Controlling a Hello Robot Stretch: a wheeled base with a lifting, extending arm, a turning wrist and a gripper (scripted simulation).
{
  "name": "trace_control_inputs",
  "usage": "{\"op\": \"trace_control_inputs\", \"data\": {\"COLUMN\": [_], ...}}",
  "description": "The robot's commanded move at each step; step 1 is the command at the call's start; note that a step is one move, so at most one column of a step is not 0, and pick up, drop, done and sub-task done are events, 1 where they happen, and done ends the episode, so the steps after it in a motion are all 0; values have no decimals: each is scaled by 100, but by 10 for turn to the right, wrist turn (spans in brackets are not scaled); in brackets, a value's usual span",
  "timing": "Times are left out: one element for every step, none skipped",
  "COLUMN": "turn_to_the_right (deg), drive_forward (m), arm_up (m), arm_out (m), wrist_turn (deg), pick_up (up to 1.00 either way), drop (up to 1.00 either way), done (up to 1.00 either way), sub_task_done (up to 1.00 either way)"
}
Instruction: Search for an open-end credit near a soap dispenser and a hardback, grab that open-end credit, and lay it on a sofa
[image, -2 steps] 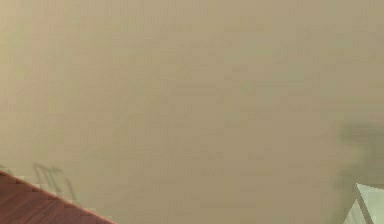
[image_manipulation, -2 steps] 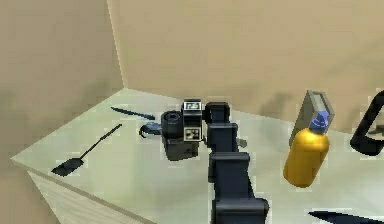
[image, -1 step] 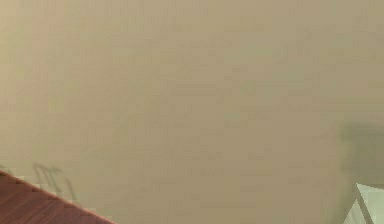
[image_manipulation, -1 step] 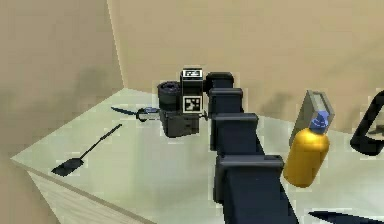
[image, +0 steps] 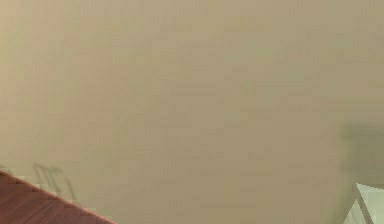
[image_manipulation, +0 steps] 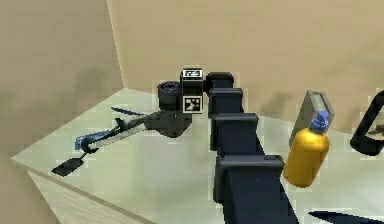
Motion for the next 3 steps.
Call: {"op": "trace_control_inputs", "data": {"turn_to_the_right": [0, 0, 0], "drive_forward": [0, 0, 0], "arm_up": [0, 0, 0], "arm_out": [0, 0, -20], "wrist_turn": [-450, -210, 0], "pick_up": [0, 0, 0], "drop": [0, 0, 0], "done": [0, 0, 0], "sub_task_done": [0, 0, 0]}}
